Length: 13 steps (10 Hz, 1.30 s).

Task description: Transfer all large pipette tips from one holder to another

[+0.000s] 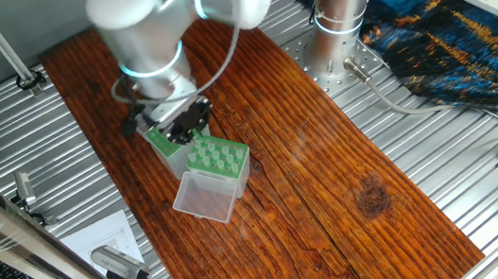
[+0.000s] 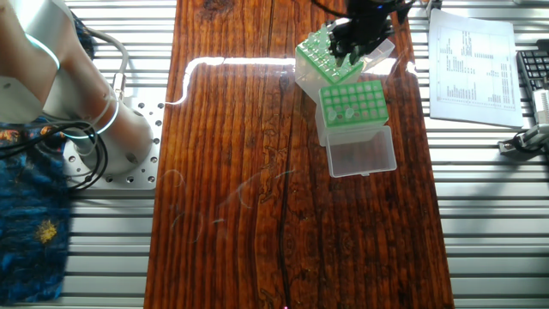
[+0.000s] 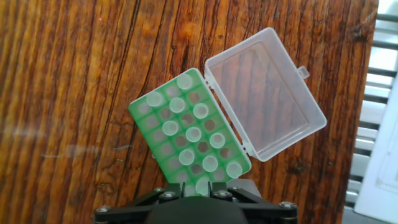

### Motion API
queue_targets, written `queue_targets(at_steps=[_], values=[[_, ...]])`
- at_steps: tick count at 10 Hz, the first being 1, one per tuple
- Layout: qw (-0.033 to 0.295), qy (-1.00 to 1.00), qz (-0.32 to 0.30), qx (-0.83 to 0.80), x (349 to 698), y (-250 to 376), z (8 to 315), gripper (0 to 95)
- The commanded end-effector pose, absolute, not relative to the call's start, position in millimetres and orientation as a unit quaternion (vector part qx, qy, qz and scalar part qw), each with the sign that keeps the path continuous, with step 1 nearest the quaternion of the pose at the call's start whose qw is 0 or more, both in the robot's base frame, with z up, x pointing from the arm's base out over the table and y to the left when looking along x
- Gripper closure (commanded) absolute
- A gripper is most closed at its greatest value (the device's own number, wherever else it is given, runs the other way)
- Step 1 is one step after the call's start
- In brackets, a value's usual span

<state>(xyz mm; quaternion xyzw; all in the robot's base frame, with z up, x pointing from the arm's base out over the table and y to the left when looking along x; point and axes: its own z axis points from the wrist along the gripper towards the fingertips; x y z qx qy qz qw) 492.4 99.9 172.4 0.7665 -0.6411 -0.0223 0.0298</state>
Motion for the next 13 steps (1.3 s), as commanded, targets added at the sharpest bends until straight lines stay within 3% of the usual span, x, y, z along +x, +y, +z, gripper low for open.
queue_targets(at_steps=[1, 13], values=[[0.026, -0.644, -0.021, 0.764, 496.0, 100.7, 169.5, 76.0], [0.006, -0.652, -0.014, 0.758, 497.8, 99.8, 164.6, 76.0]])
